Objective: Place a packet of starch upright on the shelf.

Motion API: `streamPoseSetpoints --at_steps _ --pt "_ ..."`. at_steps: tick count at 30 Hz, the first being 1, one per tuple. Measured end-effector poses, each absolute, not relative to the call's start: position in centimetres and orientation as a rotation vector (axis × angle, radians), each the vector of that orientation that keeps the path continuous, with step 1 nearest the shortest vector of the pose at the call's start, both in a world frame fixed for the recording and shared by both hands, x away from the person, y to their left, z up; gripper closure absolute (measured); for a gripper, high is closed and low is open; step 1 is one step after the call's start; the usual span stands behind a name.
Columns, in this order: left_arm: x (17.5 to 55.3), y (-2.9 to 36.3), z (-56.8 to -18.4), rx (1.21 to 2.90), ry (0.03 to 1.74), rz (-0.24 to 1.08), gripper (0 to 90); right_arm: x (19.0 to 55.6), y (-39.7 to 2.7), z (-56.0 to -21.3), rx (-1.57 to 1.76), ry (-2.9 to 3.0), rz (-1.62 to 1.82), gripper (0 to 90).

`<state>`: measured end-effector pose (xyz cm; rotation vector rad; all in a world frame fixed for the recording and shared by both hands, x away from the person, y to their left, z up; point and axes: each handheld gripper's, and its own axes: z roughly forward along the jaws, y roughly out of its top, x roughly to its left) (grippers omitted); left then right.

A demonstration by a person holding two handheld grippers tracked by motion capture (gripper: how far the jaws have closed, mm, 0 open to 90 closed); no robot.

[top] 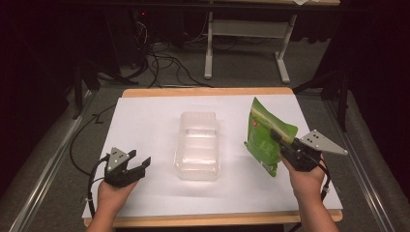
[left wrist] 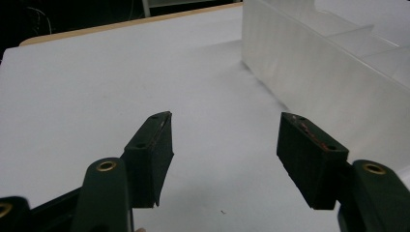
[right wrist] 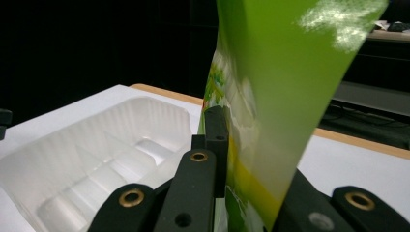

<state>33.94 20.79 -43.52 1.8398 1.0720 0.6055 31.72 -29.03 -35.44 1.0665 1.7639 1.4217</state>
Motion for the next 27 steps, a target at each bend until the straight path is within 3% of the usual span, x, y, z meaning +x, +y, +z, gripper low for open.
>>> streamPoseSetpoints --at_steps 27 --pt "32.8 21.3 -43.4 1.827 1.075 0.616 37.1 34.6 -20.6 -32.2 0.832 1.898 1.64 90.0"
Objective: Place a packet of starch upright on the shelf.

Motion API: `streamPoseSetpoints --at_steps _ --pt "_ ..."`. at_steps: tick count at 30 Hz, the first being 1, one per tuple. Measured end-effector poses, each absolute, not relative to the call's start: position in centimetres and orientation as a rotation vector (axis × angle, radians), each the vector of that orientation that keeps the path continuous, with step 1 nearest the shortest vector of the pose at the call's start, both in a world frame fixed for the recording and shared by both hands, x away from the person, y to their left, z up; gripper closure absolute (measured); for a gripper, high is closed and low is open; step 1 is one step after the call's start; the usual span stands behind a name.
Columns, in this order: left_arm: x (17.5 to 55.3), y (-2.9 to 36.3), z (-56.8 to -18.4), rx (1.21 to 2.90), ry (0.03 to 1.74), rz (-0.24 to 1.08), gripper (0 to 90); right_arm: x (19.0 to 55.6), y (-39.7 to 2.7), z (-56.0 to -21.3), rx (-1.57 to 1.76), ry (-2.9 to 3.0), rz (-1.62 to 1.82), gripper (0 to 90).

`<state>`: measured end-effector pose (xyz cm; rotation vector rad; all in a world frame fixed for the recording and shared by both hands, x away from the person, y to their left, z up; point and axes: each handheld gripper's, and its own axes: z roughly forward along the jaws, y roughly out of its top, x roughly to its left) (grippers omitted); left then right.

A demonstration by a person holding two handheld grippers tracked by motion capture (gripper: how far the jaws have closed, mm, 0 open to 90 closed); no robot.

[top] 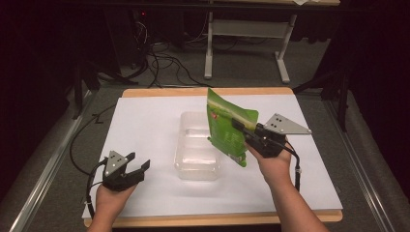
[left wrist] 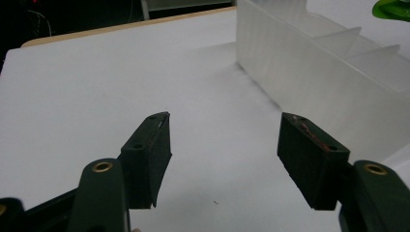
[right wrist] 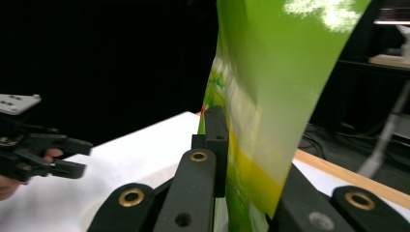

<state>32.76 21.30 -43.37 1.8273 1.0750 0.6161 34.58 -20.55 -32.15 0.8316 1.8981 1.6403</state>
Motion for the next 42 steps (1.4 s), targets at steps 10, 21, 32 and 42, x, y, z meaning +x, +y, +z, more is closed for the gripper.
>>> streamPoseSetpoints --at_steps 10,21,32,42 --pt "32.2 22.1 -43.4 1.813 1.104 0.634 37.1 35.4 -16.7 -32.4 0.724 1.996 1.696 90.0" --pt "32.2 22.2 -43.4 1.809 1.113 0.638 37.1 37.4 -15.4 -33.4 0.627 2.121 1.794 90.0" --pt "32.2 22.2 -43.4 1.802 1.119 0.639 37.1 39.5 -15.0 -34.3 0.597 2.198 1.835 90.0" --pt "32.2 22.2 -43.4 1.806 1.116 0.642 37.1 38.9 -15.4 -33.9 0.56 2.209 1.858 90.0"
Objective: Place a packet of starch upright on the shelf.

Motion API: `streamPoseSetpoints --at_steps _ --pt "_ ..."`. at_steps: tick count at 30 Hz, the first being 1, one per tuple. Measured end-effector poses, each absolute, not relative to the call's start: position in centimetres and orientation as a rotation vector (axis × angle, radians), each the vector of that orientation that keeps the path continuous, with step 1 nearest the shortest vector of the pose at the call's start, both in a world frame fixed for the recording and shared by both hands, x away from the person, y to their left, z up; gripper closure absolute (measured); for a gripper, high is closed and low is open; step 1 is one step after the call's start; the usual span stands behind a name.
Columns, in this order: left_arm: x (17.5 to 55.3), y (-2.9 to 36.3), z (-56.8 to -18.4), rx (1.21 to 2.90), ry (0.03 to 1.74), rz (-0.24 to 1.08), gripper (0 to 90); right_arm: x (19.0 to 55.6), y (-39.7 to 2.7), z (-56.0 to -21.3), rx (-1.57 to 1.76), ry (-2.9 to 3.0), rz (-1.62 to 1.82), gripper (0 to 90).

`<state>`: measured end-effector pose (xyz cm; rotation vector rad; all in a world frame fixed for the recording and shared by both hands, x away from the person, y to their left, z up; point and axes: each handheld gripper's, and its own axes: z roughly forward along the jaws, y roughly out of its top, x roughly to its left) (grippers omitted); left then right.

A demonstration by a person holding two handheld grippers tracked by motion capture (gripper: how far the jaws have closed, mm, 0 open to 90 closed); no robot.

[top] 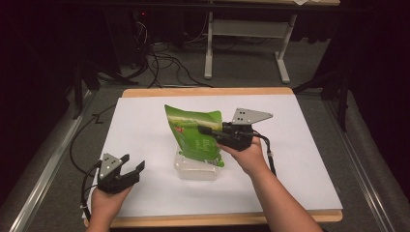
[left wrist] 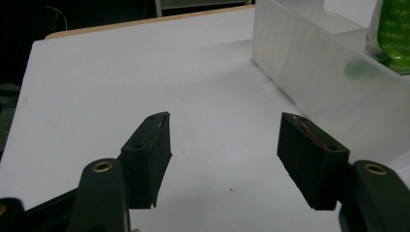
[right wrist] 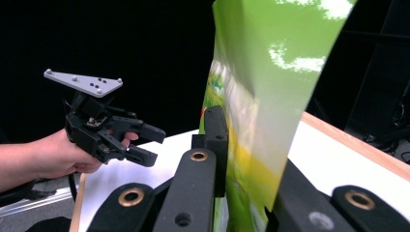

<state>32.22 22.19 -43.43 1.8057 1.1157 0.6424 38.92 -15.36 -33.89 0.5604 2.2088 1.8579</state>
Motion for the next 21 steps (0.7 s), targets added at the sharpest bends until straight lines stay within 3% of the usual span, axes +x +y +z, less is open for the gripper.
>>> streamPoseSetpoints --at_steps 21 --pt "32.2 22.2 -43.5 1.804 1.123 0.637 37.1 41.1 -14.5 -35.4 0.619 2.187 1.784 90.0"
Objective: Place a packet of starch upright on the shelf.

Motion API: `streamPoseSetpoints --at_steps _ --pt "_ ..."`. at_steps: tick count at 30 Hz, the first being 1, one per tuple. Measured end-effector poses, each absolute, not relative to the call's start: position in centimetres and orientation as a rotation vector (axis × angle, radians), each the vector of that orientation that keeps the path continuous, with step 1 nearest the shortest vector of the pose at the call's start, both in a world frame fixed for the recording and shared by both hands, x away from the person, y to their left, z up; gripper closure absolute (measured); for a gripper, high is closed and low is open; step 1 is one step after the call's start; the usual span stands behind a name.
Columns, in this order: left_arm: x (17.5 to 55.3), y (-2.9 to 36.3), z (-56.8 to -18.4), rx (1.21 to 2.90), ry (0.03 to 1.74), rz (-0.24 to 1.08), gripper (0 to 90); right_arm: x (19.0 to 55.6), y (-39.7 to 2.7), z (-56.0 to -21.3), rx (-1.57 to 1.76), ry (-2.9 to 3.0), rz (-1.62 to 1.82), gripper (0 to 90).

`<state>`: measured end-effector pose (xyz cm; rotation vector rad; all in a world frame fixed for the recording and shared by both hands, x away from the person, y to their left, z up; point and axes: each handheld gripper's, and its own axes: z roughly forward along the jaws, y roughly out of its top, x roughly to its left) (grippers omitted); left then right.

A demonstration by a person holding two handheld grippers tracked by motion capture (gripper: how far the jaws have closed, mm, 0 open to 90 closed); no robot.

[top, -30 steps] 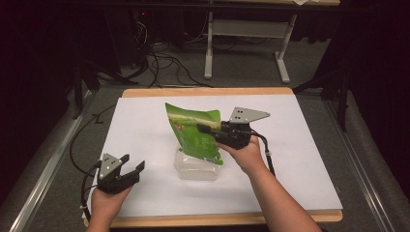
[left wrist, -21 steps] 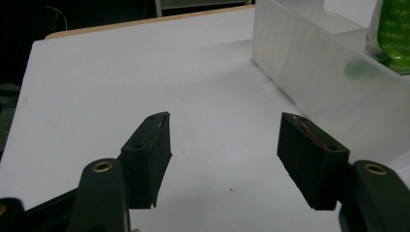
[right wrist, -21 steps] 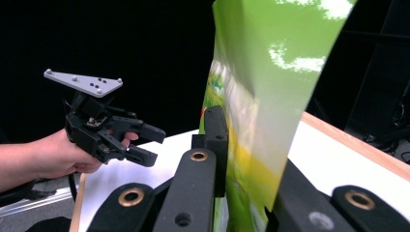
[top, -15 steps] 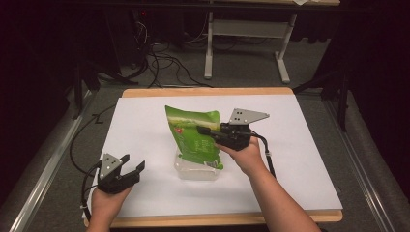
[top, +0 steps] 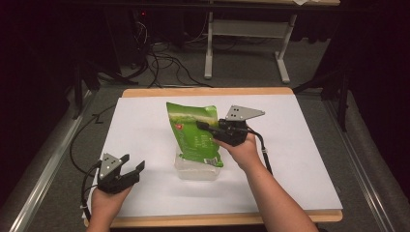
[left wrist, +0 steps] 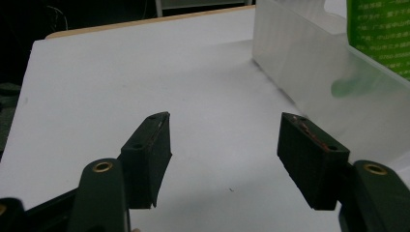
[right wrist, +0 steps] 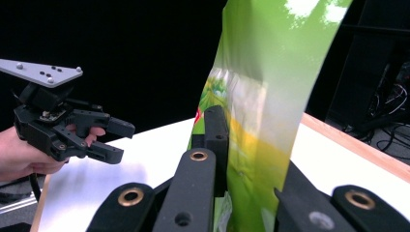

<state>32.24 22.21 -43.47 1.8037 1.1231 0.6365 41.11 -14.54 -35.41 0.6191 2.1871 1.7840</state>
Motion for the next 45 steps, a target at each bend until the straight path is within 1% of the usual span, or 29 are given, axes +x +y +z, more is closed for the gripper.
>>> streamPoseSetpoints --at_steps 8,14,17,23,25,28,31,35,42,43,45 --pt "32.2 22.2 -43.5 1.803 1.125 0.637 37.2 41.2 -14.8 -35.0 0.597 2.174 1.768 90.0" --pt "32.2 22.1 -43.5 1.812 1.121 0.638 37.2 40.6 -13.9 -35.8 0.563 2.206 1.747 90.0" --pt "32.2 22.1 -43.5 1.806 1.122 0.635 37.2 40.4 -13.4 -36.7 0.557 2.236 1.714 90.0" --pt "32.2 22.2 -43.5 1.806 1.12 0.633 37.2 40.3 -13.8 -38.2 0.631 2.19 1.802 89.4" --pt "32.2 22.1 -43.5 1.808 1.118 0.632 37.2 40.1 -13.8 -38.5 0.652 2.191 1.785 87.7" --pt "32.2 22.0 -43.5 1.811 1.113 0.629 37.6 39.9 -14.2 -39.1 0.676 2.207 1.75 82.7" --pt "32.3 21.7 -43.5 1.819 1.103 0.624 38.2 39.6 -15.1 -39.8 0.721 2.209 1.745 81.0" --pt "32.2 20.9 -43.5 1.836 1.081 0.626 38.2 38.9 -15.9 -40.6 0.76 2.225 1.712 76.1" --pt "32.2 20.7 -43.5 1.847 1.069 0.625 38.2 37.3 -17.3 -41.6 0.819 2.236 1.659 75.0" --pt "32.2 20.7 -43.5 1.845 1.07 0.623 38.2 37.2 -17.5 -41.8 0.827 2.238 1.658 75.4" --pt "32.2 20.8 -43.5 1.84 1.072 0.625 38.2 37.0 -17.5 -42.0 0.84 2.245 1.647 79.3"
